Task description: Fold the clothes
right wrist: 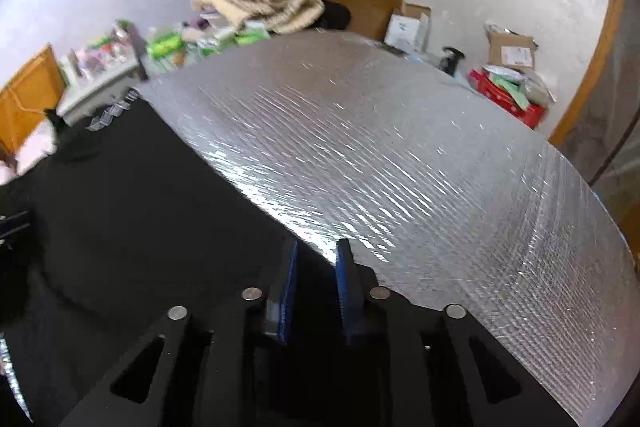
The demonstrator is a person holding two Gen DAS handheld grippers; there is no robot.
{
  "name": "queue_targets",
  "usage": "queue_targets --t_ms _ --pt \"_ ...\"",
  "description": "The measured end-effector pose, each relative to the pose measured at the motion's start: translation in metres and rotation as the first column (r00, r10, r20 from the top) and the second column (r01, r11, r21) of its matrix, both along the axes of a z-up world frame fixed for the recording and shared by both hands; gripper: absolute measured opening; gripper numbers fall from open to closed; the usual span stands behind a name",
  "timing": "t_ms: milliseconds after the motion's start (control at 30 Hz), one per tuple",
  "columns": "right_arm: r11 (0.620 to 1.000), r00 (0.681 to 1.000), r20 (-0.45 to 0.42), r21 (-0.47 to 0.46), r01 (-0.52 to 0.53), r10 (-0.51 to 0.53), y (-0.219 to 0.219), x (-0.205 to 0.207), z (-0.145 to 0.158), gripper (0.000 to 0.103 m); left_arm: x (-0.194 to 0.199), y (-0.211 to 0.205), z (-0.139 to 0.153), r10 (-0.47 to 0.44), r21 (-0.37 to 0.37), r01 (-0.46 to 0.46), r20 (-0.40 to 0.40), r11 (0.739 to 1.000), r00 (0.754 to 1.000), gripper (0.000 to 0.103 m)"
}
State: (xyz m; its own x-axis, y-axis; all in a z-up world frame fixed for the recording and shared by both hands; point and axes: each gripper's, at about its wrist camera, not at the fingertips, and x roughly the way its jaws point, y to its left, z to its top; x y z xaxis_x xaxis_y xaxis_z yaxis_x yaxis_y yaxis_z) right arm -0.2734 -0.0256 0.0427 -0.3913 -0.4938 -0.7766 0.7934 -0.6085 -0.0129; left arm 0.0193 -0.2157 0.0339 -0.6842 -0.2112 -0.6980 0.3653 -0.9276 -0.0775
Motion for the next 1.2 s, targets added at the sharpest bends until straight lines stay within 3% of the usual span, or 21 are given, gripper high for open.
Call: queue_targets --t_ms 33,233,433,633,833,900,1033,1200 --pt "1.0 1.0 0.01 -0.016 -0.026 0.026 -0.006 0.002 0.003 0.032 0.004 -0.002 0.002 0.018 -0.004 -0.018 -0.008 1.0 1.0 0.02" --pt "0.983 0.983 0.012 -0.02 -0.18 0.181 -0.043 0.025 0.005 0.037 0.017 -0.013 -0.001 0.101 -0.013 -0.101 0.016 0.995 0.995 0.02" --pt "0.967 0.967 0.032 0.021 -0.253 0.252 -0.089 0.032 -0.013 0.037 0.016 -0.009 -0.017 0.093 -0.033 -0.091 0.041 0.995 0.995 0.021" --pt "0.972 0.973 0.013 0.047 -0.232 0.232 -0.119 0.015 -0.023 0.036 0.018 -0.01 -0.018 0.092 -0.024 -0.091 0.024 0.996 0.996 0.021" --pt "0.99 0.992 -0.055 0.086 -0.112 0.117 -0.137 -0.009 -0.019 0.036 0.017 -0.011 -0.018 0.09 -0.018 -0.09 0.019 0.996 0.996 0.021" --pt "0.998 0.997 -0.053 0.051 -0.048 0.051 -0.126 -0.014 -0.008 0.036 0.018 -0.013 -0.018 0.089 -0.002 -0.089 0.01 0.996 0.996 0.021" --pt "0.993 0.999 0.051 -0.122 0.003 0.003 -0.062 -0.005 0.022 0.038 0.018 -0.014 -0.018 0.087 0.01 -0.087 0.003 0.996 0.996 0.021" --pt "0.992 0.991 0.078 -0.058 0.116 -0.111 0.056 0.043 0.015 0.038 0.01 0.001 -0.005 0.032 0.021 -0.031 -0.023 0.999 0.999 0.021"
